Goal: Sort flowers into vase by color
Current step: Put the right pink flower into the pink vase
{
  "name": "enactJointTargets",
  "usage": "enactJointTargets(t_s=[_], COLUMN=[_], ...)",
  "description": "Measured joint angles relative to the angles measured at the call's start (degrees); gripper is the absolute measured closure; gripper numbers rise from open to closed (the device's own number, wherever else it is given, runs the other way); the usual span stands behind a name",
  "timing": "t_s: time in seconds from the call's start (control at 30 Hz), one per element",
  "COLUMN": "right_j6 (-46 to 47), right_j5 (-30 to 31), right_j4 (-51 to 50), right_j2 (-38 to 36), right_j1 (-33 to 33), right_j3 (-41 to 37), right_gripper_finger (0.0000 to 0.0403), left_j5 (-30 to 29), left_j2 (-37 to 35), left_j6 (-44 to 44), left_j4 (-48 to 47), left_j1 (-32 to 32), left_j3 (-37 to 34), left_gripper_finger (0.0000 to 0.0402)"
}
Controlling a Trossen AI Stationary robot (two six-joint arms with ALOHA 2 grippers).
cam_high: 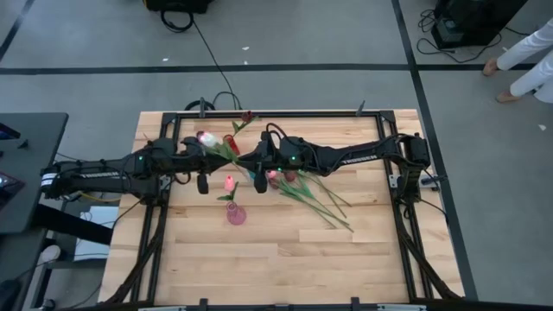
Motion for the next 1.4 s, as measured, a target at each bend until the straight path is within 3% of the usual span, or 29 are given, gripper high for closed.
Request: enactJointTargets(t_s=[0.2, 0.43, 0.73, 0.9, 1.0, 1.17, 1.4], right_j6=[0.5, 3.7, 8.7, 7.1, 6.2, 4.5, -2.7], right_j5=[0.3, 0.8, 0.1, 3.3, 3.7, 3.0, 4.6], right_j4=[-2.1, -13.9, -32.3, -30.9, -27.6, -16.0, -8.3], right_j2=[-0.1, -3.8, -8.9, -8.3, -5.7, -2.5, -1.9], right_j1=[-0.3, -1.0, -0.8, 0.4, 0.8, 0.6, -0.2], right_j3=[0.0, 0.0, 0.0, 0.1, 0.0, 0.0, 0.0], right_gripper_finger=[0.0329, 0.035, 0.0314, 0.0286, 0.0269, 0.0253, 0.0258], left_j5=[1.0, 1.0, 2.2, 1.2, -3.4, -9.7, -10.5], left_j2=[-1.4, -4.9, -4.5, -4.5, -3.8, -1.7, 2.6], left_j6=[-0.2, -2.2, -4.7, -2.9, 0.0, 3.3, 6.0], left_j4=[-5.0, -10.6, -24.1, -25.5, -24.3, -13.5, -4.7], left_j1=[0.0, 0.0, 0.0, 0.0, 0.0, 0.0, 0.0], left_j3=[0.0, 0.0, 4.9, 6.4, 6.3, 4.5, 3.9], left_gripper_finger=[0.0387, 0.0387, 0.0387, 0.0387, 0.0387, 0.0387, 0.0387])
